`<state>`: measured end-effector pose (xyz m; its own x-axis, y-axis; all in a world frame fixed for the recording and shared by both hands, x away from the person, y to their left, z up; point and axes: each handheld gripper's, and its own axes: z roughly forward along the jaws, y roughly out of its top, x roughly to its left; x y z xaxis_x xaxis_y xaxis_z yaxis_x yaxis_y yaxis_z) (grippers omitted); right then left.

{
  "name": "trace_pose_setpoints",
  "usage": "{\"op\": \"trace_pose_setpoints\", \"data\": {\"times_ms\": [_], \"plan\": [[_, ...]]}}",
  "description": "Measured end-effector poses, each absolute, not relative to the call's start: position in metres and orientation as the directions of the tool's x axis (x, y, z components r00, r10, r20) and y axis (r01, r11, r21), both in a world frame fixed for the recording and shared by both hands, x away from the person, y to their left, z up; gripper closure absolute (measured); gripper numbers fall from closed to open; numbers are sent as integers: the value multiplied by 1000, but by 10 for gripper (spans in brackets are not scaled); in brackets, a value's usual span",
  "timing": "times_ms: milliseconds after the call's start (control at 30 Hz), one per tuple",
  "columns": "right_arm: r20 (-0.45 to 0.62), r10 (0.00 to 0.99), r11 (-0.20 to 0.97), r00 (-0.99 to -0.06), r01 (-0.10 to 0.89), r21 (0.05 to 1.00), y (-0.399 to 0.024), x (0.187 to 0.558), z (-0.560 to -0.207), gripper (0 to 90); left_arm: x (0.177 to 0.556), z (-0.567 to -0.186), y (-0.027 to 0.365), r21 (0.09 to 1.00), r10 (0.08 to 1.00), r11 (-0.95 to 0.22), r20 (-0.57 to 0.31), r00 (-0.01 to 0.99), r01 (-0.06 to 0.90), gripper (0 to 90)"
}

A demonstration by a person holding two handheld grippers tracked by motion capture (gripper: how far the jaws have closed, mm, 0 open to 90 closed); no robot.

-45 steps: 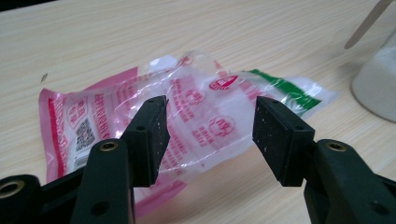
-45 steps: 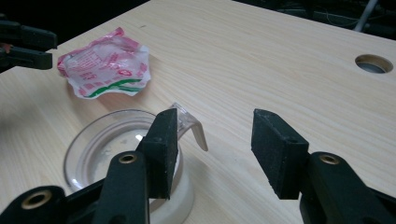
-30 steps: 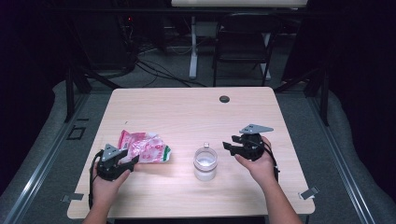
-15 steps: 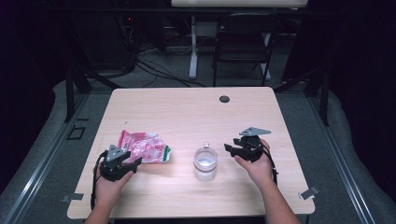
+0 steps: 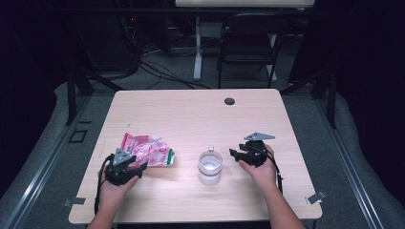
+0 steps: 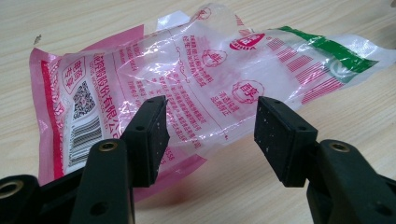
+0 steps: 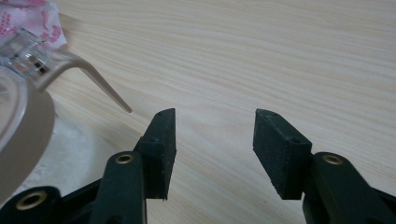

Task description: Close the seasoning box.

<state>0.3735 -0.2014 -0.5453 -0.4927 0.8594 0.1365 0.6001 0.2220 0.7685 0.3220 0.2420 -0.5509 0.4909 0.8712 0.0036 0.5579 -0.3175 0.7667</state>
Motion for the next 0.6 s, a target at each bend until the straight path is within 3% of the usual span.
{"op": "trace_pose_setpoints", "data": {"times_ms": [600], "plan": [[114, 878, 226, -464, 614, 756, -201, 375, -553, 464, 322, -548, 243, 777, 870, -297, -18, 492, 554, 430]]}}
